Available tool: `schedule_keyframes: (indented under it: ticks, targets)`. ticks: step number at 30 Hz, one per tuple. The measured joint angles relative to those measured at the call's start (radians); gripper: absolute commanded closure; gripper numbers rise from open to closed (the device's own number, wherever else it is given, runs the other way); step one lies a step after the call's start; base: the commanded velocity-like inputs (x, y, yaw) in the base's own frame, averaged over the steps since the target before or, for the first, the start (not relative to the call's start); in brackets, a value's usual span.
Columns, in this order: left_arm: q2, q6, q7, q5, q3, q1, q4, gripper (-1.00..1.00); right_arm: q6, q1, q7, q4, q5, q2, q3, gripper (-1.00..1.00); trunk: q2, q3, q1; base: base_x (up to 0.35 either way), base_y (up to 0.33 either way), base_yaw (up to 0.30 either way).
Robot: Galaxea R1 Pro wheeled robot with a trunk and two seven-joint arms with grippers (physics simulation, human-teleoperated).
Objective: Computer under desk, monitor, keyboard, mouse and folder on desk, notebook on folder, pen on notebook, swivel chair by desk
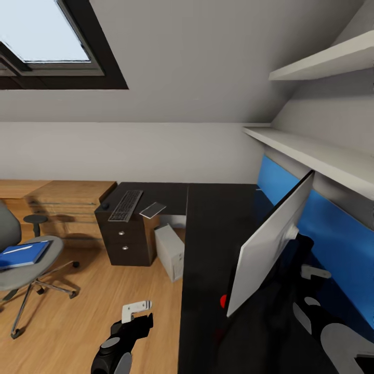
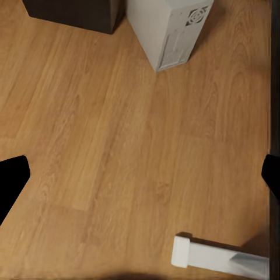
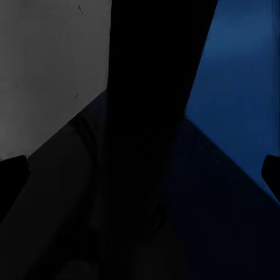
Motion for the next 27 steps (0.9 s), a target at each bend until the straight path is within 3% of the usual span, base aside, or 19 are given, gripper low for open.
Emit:
schedule_keyframes:
  ticks: [5, 9, 12, 13, 14, 15, 17, 18, 21, 27]
  targets:
    - [0.000, 0.000, 0.000, 0.000, 0.000, 0.000, 0.000, -1.00, -0.001, 0.000, -0.001, -0.002, -0.001, 0.000, -0.001, -1.00, 0.000, 0.000, 0.000, -0.271, 0.193, 0.000]
    - [0.000, 0.000, 0.000, 0.001, 0.000, 0.000, 0.000, -1.00, 0.014, 0.001, -0.007, -0.076, -0.004, 0.016, -0.004, -1.00, 0.000, 0.000, 0.000, -0.277, 0.195, 0.000]
    - [0.000, 0.000, 0.000, 0.001, 0.000, 0.000, 0.000, -1.00, 0.078, 0.013, -0.009, -0.192, -0.005, 0.033, -0.009, -1.00, 0.000, 0.000, 0.000, -0.277, 0.195, 0.000]
    - [0.000, 0.000, 0.000, 0.003, 0.000, 0.000, 0.000, -1.00, 0.253, 0.114, -0.011, -0.409, -0.007, 0.038, -0.011, -1.00, 0.000, 0.000, 0.000, -0.277, 0.195, 0.000]
    - [-0.001, 0.000, 0.000, 0.003, 0.000, 0.000, 0.000, -1.00, 0.400, 0.238, -0.061, -0.644, -0.008, 0.050, -0.009, -1.00, 0.000, 0.000, 0.000, -0.277, 0.195, 0.000]
    - [-0.001, 0.000, 0.000, 0.003, 0.000, 0.000, 0.000, -1.00, 0.428, 0.271, -0.089, -0.752, -0.006, 0.062, -0.008, -1.00, 0.000, 0.000, 0.000, -0.278, 0.195, 0.000]
    - [-0.001, 0.000, 0.000, 0.003, 0.000, 0.000, 0.000, -1.00, 0.453, 0.299, -0.129, -0.820, -0.008, 0.082, -0.008, -1.00, 0.000, 0.000, 0.000, -0.278, 0.195, 0.000]
    - [-0.001, 0.000, 0.000, 0.003, 0.000, 0.000, 0.000, -1.00, 0.472, 0.322, -0.172, -0.873, -0.006, 0.107, -0.007, -1.00, 0.000, 0.000, 0.000, -0.278, 0.195, 0.000]
    - [-0.001, 0.000, 0.000, 0.003, 0.000, 0.000, 0.000, -1.00, 0.482, 0.347, -0.214, -0.927, -0.004, 0.134, -0.007, -1.00, 0.000, 0.000, 0.000, -0.278, 0.196, 0.000]
    - [-0.001, 0.000, 0.000, 0.003, 0.000, 0.000, 0.000, -1.00, 0.486, 0.372, -0.238, -0.965, -0.004, 0.149, -0.006, -1.00, 0.000, 0.000, 0.000, -0.278, 0.198, 0.000]
